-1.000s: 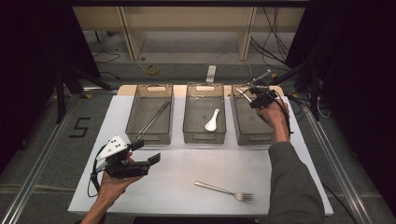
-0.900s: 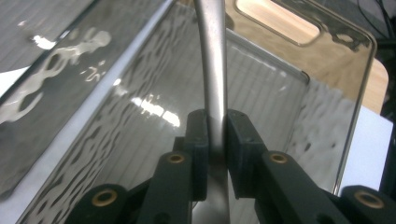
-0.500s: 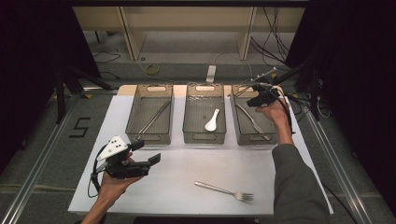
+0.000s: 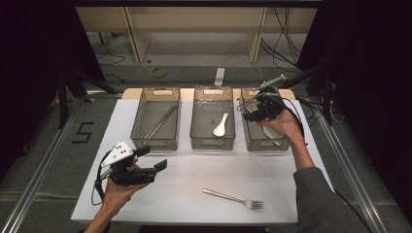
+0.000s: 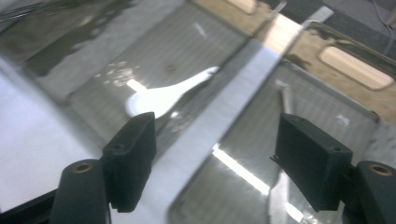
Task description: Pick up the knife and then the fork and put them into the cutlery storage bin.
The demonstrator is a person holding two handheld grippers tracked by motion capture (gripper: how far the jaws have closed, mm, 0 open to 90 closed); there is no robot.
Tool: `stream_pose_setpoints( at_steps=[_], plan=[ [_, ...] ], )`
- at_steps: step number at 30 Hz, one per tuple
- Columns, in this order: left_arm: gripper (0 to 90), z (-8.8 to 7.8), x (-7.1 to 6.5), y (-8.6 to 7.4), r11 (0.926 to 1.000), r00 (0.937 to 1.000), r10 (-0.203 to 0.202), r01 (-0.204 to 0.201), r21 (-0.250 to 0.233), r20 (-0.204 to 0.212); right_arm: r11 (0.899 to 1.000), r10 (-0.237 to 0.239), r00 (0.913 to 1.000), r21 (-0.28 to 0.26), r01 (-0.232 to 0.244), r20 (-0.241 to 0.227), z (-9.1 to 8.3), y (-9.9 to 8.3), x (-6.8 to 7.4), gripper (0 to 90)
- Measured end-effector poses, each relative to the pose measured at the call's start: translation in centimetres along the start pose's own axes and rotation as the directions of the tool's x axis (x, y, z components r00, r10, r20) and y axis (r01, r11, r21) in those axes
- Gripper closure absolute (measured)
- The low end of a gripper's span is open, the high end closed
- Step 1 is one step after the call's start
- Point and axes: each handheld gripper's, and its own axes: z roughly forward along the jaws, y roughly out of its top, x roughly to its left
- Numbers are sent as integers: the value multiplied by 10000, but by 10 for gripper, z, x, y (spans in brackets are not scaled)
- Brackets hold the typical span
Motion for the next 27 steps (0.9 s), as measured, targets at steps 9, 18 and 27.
stream_pose_setpoints(
  at_steps=[9,18,27],
  plan=[
    [156,-1,1,0,9999,9999,-109,109,-47,14,9949,-988,9926,-288,969,-711,-18,-17,44,282],
    [154,0,2,0,9999,9998,-152,153,-29,106,9906,-1371,9796,-203,1355,-1471,-24,-40,71,276],
    [153,0,2,0,9999,9998,-151,152,-58,123,9837,-1783,9650,-120,1794,-1926,-20,-68,101,277]
  ],
)
